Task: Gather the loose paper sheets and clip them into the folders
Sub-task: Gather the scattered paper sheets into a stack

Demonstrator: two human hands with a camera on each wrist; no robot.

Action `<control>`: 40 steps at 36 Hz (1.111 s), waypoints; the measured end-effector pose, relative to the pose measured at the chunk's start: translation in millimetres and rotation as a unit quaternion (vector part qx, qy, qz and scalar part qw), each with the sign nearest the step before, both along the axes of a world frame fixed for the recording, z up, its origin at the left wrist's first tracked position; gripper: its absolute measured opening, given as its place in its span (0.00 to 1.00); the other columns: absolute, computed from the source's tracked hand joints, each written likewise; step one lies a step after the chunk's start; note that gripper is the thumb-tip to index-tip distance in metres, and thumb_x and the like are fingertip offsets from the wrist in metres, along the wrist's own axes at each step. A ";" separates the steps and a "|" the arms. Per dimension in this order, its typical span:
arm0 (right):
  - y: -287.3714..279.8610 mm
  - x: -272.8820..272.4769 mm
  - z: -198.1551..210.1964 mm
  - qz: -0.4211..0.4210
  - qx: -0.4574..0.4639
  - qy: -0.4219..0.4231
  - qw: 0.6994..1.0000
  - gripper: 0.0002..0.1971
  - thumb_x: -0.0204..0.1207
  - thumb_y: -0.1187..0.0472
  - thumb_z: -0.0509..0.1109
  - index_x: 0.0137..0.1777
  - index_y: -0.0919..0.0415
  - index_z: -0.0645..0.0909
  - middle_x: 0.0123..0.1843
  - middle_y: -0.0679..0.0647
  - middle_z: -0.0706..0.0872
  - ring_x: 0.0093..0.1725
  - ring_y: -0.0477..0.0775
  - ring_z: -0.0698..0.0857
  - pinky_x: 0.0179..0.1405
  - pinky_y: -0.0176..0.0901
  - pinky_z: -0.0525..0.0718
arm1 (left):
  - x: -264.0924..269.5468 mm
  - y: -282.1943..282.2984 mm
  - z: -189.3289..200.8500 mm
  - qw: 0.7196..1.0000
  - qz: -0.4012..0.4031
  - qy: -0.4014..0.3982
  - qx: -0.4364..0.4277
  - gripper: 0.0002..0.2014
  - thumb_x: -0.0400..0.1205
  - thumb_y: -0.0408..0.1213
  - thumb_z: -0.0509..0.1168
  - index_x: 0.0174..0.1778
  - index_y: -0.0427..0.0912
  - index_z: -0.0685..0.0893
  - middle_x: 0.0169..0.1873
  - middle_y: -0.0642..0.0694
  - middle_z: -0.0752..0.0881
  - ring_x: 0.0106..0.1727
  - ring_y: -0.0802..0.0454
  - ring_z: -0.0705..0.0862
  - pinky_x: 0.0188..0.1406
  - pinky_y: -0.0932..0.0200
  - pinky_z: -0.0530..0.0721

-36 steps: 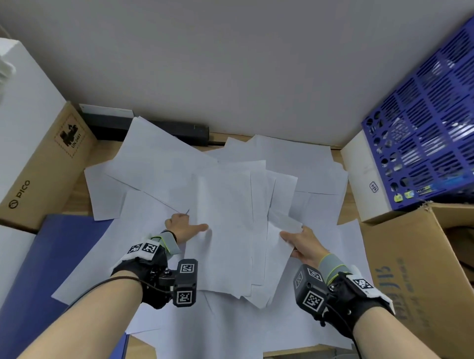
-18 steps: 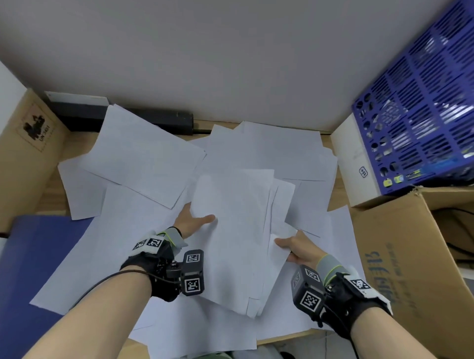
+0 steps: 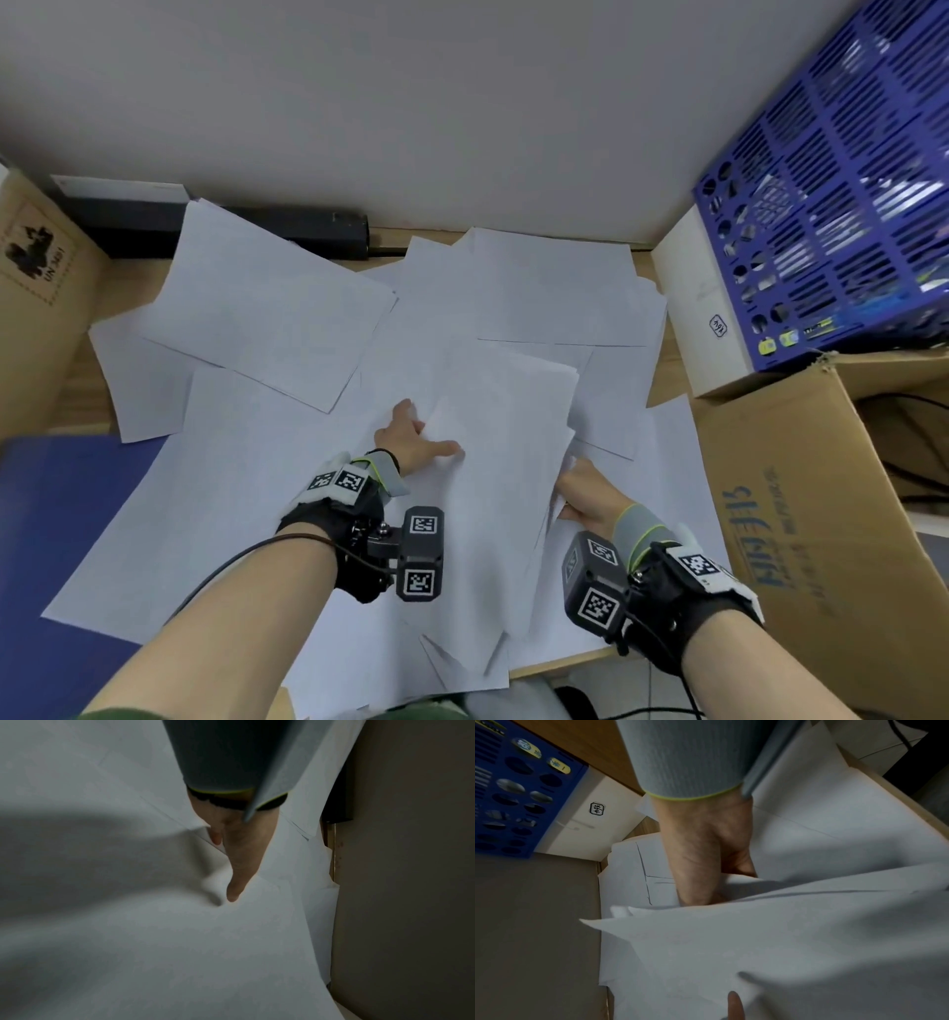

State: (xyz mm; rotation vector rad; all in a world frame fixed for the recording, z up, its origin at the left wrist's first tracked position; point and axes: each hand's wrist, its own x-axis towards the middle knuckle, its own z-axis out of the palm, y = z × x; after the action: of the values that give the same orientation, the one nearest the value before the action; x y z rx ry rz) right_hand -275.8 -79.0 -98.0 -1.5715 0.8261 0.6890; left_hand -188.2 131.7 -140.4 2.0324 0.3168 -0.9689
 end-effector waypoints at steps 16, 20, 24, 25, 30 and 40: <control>3.0 0.0 9.4 -0.041 0.099 -0.017 0.994 0.27 0.51 0.47 0.75 0.53 0.55 0.83 0.47 0.59 0.87 0.50 0.63 0.83 0.59 0.65 0.79 | -12.2 -20.6 -2.2 0.997 -0.065 -0.033 -0.001 0.53 0.41 0.63 0.65 0.67 0.48 0.74 0.63 0.50 0.72 0.67 0.50 0.72 0.60 0.60 0.72; 0.1 2.1 12.7 -0.016 0.123 -0.016 0.992 0.32 0.53 0.43 0.76 0.61 0.52 0.82 0.57 0.58 0.89 0.59 0.64 0.85 0.67 0.69 0.78 | -7.4 -24.4 -2.6 0.996 -0.035 0.001 -0.085 0.59 0.48 0.55 0.79 0.77 0.48 0.62 0.63 0.51 0.74 0.74 0.50 0.69 0.72 0.59 0.67; -8.0 3.3 11.2 0.001 0.129 -0.004 0.992 0.32 0.59 0.47 0.74 0.65 0.58 0.81 0.65 0.65 0.85 0.65 0.67 0.83 0.68 0.73 0.74 | -1.7 -24.0 -1.5 0.987 -0.041 0.027 -0.155 0.52 0.69 0.36 0.80 0.82 0.47 0.52 0.77 0.43 0.69 0.79 0.51 0.66 0.69 0.64 0.65; -9.6 2.9 9.8 0.001 0.126 -0.005 0.992 0.33 0.58 0.47 0.74 0.65 0.59 0.81 0.65 0.67 0.84 0.64 0.66 0.83 0.68 0.75 0.74 | -0.4 -22.6 -1.8 0.985 -0.047 0.034 -0.162 0.53 0.69 0.37 0.79 0.83 0.49 0.51 0.78 0.41 0.67 0.79 0.50 0.66 0.70 0.62 0.66; -17.2 8.8 15.0 -0.018 0.109 0.021 0.994 0.16 0.85 0.64 0.58 0.37 0.63 0.80 0.24 0.51 0.88 0.24 0.42 0.87 0.37 0.44 0.83 | 5.7 -15.4 -8.5 0.978 -0.063 0.069 -0.185 0.46 0.71 0.37 0.78 0.81 0.52 0.59 0.55 0.47 0.80 0.65 0.53 0.79 0.62 0.64 0.73; -32.9 19.2 -12.3 -0.048 0.073 0.015 0.996 0.06 0.80 0.66 0.63 0.46 0.61 0.81 0.32 0.53 0.89 0.31 0.51 0.86 0.35 0.42 0.86 | 15.1 12.2 -13.6 0.983 0.024 0.025 -0.178 0.16 0.80 0.39 0.69 0.63 0.43 0.81 0.56 0.45 0.87 0.55 0.45 0.86 0.53 0.55 0.84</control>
State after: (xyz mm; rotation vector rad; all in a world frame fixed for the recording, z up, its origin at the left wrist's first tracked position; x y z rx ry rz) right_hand -256.6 -111.9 -110.3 -1.3853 0.8491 0.6892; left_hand -173.1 144.0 -154.0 1.6707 0.2022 -0.9719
